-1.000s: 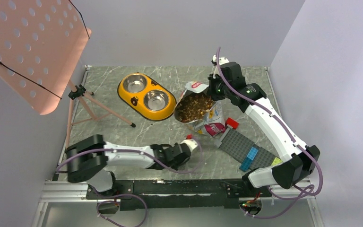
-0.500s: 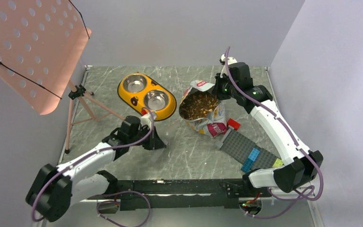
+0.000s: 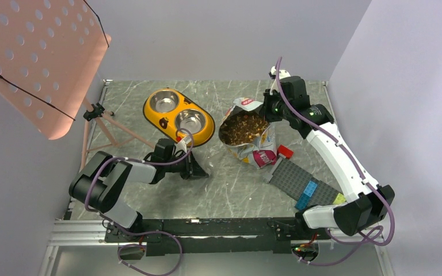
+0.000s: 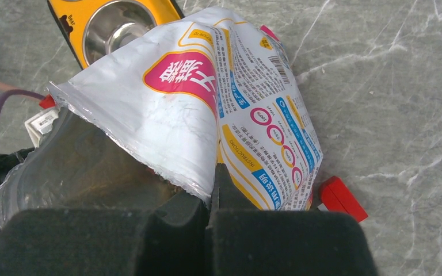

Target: Serve the pet food

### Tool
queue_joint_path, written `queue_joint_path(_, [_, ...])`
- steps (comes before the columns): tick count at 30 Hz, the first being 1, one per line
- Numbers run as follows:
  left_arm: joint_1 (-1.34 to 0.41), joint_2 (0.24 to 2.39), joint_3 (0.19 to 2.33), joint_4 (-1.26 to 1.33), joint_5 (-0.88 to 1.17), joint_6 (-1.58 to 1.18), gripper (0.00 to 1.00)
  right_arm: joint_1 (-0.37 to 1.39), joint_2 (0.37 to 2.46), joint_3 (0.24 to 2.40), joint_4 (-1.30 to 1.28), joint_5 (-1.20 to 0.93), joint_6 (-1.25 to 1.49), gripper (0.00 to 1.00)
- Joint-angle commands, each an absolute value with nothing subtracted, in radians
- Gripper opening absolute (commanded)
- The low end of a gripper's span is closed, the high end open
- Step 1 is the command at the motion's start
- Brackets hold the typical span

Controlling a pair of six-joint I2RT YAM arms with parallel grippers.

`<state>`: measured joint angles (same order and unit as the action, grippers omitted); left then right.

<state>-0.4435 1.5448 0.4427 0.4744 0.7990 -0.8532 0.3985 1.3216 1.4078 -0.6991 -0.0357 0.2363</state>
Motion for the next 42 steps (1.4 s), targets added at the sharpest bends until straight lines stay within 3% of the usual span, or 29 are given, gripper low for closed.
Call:
queue_joint_path(1, [-0.442, 1.567, 0.41, 0.567, 0.746, -0.835, 0.06, 0.389, 1.229, 1.42, -0.7, -0.054, 0.257, 0.0])
queue_joint_path(12, [-0.44, 1.576, 0.441, 0.365, 0.691, -0.642, 0.39, 0.39, 1.225, 1.416, -0.7, -0.062, 0.26, 0.0])
queue_joint_path(22, [-0.44, 1.537, 0.492, 0.24, 0.677, -0.58, 0.46, 0.39, 1.231, 1.412, -0.694, -0.083, 0.272, 0.0])
queue_joint_path(32, [-0.44, 1.638, 0.537, 0.295, 0.707, -0.71, 0.17, 0.39, 1.235, 1.421, -0.698, -0.079, 0.272, 0.0])
queue_joint_path(35, [-0.447, 1.657, 0.491, 0.553, 0.793, -0.891, 0.06, 0.39, 1.238, 1.427, -0.704, -0.073, 0.269, 0.0])
queue_joint_path(39, [-0.474, 1.727, 0.39, 1.096, 0.846, -1.245, 0.03, 0.389, 1.242, 1.436, -0.706, -0.066, 0.268, 0.0])
queue_joint_path(42, [-0.492, 1.835, 0.347, 1.365, 0.809, -1.403, 0.03, 0.389, 1.244, 1.437, -0.7, -0.065, 0.271, 0.0])
